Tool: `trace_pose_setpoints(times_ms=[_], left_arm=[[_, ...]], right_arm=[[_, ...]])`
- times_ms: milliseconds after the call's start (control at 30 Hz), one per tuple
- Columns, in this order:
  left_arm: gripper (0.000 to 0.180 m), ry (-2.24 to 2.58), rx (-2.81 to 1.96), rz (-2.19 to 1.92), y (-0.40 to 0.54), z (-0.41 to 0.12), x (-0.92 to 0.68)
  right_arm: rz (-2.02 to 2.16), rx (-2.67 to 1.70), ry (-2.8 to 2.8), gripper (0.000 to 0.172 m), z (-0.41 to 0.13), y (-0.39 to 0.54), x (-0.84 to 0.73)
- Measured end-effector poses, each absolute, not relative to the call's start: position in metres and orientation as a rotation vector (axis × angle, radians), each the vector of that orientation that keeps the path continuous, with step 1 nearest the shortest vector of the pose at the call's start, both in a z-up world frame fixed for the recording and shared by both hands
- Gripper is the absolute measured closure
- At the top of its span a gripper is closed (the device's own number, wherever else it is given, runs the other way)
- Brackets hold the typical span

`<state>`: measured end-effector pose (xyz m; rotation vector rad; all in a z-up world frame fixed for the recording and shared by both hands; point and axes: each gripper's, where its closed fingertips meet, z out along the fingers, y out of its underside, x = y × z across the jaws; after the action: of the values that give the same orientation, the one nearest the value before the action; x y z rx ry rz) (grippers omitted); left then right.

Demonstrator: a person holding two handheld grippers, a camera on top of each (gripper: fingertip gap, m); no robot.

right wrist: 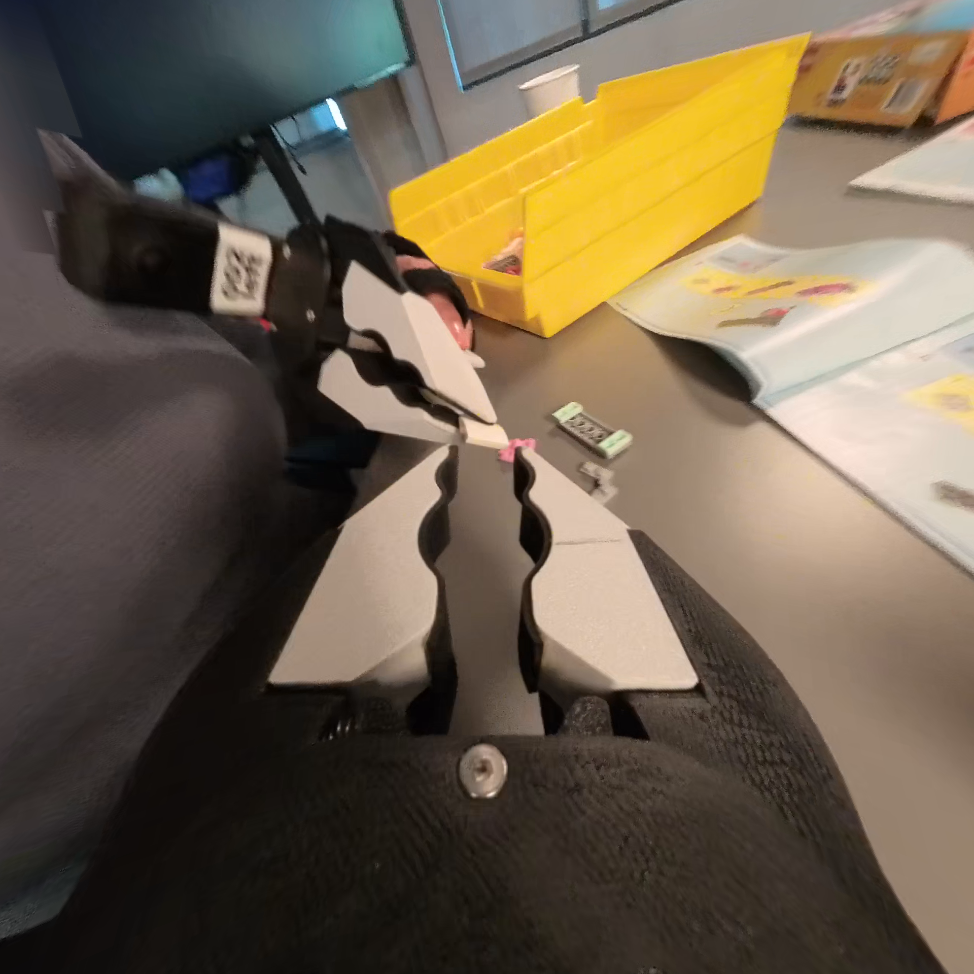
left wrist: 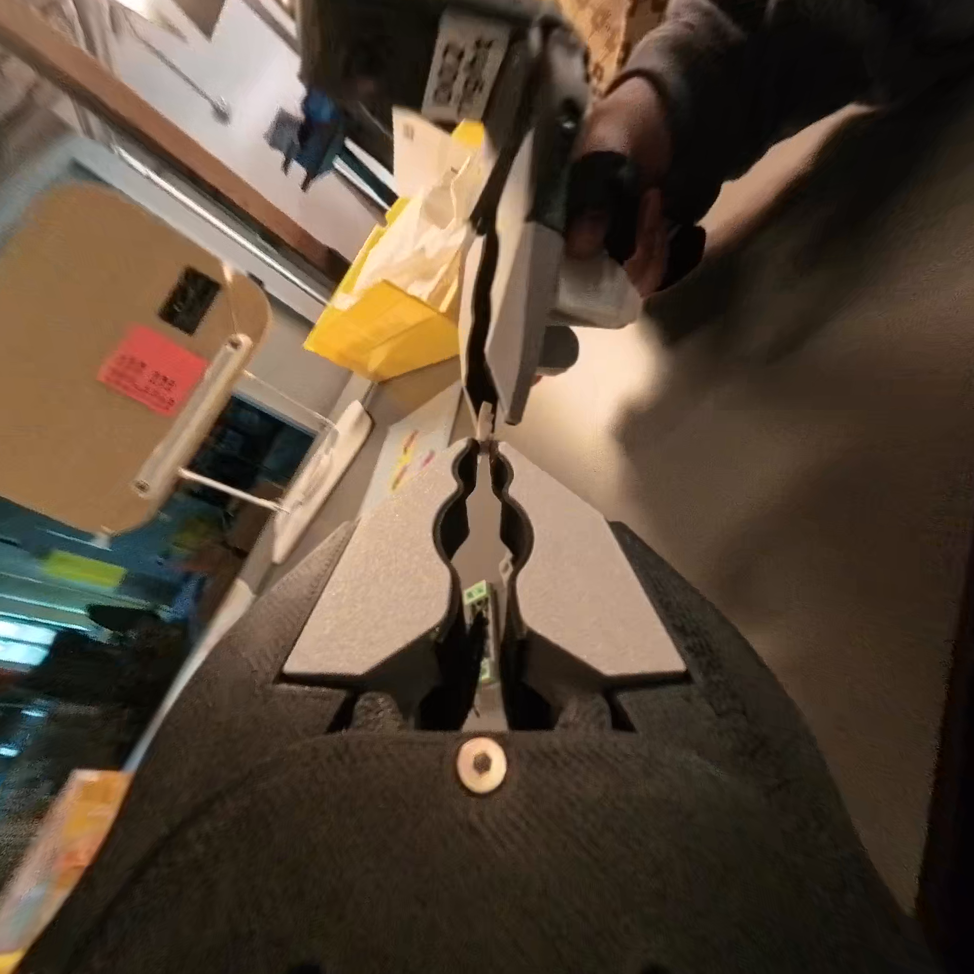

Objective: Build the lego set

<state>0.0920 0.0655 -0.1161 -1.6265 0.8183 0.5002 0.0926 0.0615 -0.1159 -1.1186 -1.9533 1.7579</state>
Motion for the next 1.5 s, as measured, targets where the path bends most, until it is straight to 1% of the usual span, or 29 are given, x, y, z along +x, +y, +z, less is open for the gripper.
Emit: trace_pose_setpoints(times_ms=[33, 100, 167, 267, 367, 467, 500, 567, 600, 667, 767, 1067, 1500], left_arm=[[0.177, 0.779, -1.673, 0.444, 0.066, -0.119, 0.089], [0.177, 0.7, -1.759, 0.289, 0.066, -0.123, 0.086], [0.177, 0.629, -1.809, 0.103, 0.064, -0.123, 0.088], [0.177, 0.596, -1.829, -0.13, 0.059, -0.122, 0.098], [0.177, 0.587, -1.84, -0.224, 0.057, -0.123, 0.102], [0.177, 0.533, -1.862, -0.308, 0.055, -0.124, 0.104], [0.176, 0.508, -1.884, -0.312, 0.053, -0.126, 0.101], [0.158, 0.507, -1.957, -0.25, 0.043, -0.135, 0.091], [0.154, 0.505, -1.986, -0.218, 0.037, -0.14, 0.086], [0.15, 0.476, -2.048, -0.183, 0.027, -0.149, 0.074], [0.149, 0.417, -2.126, -0.144, 0.017, -0.159, 0.06], [0.149, 0.371, -2.192, -0.056, 0.011, -0.175, 0.048], [0.149, 0.343, -2.179, -0.056, 0.013, -0.173, 0.051]], right_arm=[[1.677, -1.055, -1.953, 0.148, -0.117, 0.062, 0.091], [1.533, -0.897, -1.949, 0.147, -0.114, 0.061, 0.092], [1.433, -0.782, -1.951, 0.15, -0.113, 0.058, 0.094], [1.377, -0.732, -1.977, 0.154, -0.116, 0.055, 0.095], [1.395, -0.725, -1.987, 0.169, -0.117, 0.054, 0.096], [1.436, -0.774, -2.015, 0.17, -0.119, 0.053, 0.097], [1.45, -0.84, -2.024, 0.17, -0.122, 0.054, 0.095], [1.365, -1.138, -2.065, 0.17, -0.139, 0.068, 0.087], [1.303, -1.299, -2.107, 0.17, -0.151, 0.074, 0.089], [1.272, -1.5, -2.155, 0.17, -0.164, 0.075, 0.094], [1.322, -1.722, -2.189, 0.17, -0.174, 0.068, 0.1], [1.391, -1.899, -2.121, 0.17, -0.178, 0.069, 0.096], [1.506, -1.972, -2.046, 0.17, -0.178, 0.062, 0.095]])
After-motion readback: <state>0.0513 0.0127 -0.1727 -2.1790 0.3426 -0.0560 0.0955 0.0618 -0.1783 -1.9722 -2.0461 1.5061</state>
